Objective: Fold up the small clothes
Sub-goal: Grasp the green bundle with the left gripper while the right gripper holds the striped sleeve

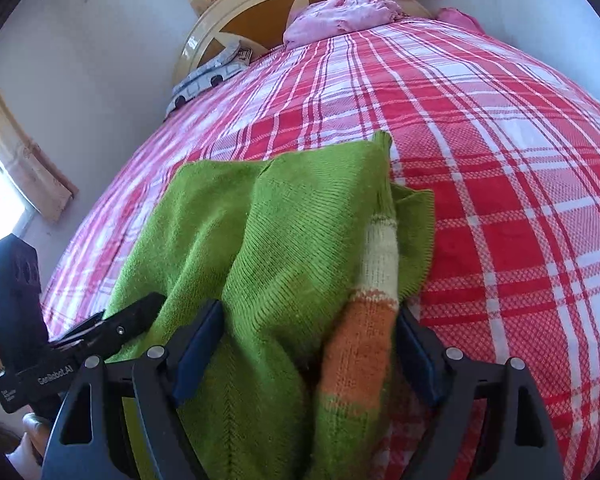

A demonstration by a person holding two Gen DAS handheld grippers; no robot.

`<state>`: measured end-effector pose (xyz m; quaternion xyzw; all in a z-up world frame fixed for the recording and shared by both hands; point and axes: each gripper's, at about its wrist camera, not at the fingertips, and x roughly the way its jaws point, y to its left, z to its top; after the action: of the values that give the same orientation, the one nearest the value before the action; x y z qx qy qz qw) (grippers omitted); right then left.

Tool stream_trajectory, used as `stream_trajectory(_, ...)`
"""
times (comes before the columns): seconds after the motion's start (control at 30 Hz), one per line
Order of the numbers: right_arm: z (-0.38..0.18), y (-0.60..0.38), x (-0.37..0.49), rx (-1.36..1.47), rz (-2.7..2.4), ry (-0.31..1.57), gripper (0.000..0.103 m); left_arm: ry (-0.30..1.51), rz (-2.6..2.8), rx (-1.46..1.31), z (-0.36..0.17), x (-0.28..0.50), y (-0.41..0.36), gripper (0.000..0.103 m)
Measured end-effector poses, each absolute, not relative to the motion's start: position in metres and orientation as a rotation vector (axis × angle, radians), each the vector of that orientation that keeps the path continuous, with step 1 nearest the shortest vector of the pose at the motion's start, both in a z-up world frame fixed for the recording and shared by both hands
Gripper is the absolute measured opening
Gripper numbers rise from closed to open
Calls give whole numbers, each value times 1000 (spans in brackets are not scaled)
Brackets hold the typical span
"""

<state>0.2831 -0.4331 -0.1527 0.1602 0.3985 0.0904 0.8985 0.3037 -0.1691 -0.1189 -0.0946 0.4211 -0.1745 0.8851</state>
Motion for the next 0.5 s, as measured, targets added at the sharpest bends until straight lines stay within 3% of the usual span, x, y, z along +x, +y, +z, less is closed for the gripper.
stream_trajectory(0.07, -151, -428, 284, 299, 176, 824, 80, 875, -362, -198, -119, 303, -170, 92)
stream_trajectory(0.13, -150, -423, 282, 286, 186, 803, 66, 872, -363, -201, -118, 303, -170, 90)
stream_trajectory(0.23, -147, -415, 279, 263, 183, 782, 54, 861, -397, -199, -118, 301, -173, 76)
stream_trajectory(0.27, -146, -412, 278, 241, 174, 774, 53, 858, -419, -199, -118, 301, -174, 68)
stream_trajectory(0.5, -137, -383, 270, 42, 70, 731, 47, 840, -432, -196, -117, 300, -176, 60)
